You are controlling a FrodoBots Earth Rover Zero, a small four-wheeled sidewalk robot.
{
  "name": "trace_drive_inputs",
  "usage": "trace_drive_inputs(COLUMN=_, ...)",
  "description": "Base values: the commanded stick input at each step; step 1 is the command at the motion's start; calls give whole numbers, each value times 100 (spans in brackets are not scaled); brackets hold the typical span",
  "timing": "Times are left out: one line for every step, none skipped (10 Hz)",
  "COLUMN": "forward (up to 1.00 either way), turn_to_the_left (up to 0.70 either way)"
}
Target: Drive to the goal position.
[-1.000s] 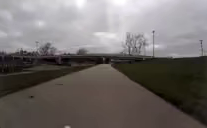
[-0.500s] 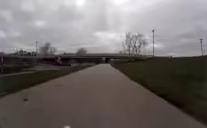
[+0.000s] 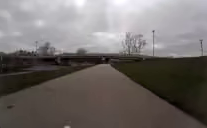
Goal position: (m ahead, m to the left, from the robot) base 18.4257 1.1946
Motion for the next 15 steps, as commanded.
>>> trace_drive_inputs(forward=100, turn_to_the_left=0)
trace_drive_inputs(forward=100, turn_to_the_left=0)
trace_drive_inputs(forward=100, turn_to_the_left=0)
trace_drive_inputs(forward=100, turn_to_the_left=0)
trace_drive_inputs(forward=100, turn_to_the_left=0)
trace_drive_inputs(forward=100, turn_to_the_left=0)
trace_drive_inputs(forward=100, turn_to_the_left=0)
trace_drive_inputs(forward=100, turn_to_the_left=0)
trace_drive_inputs(forward=100, turn_to_the_left=0)
trace_drive_inputs(forward=100, turn_to_the_left=0)
trace_drive_inputs(forward=100, turn_to_the_left=0)
trace_drive_inputs(forward=100, turn_to_the_left=0)
trace_drive_inputs(forward=100, turn_to_the_left=0)
trace_drive_inputs(forward=100, turn_to_the_left=0)
trace_drive_inputs(forward=100, turn_to_the_left=0)
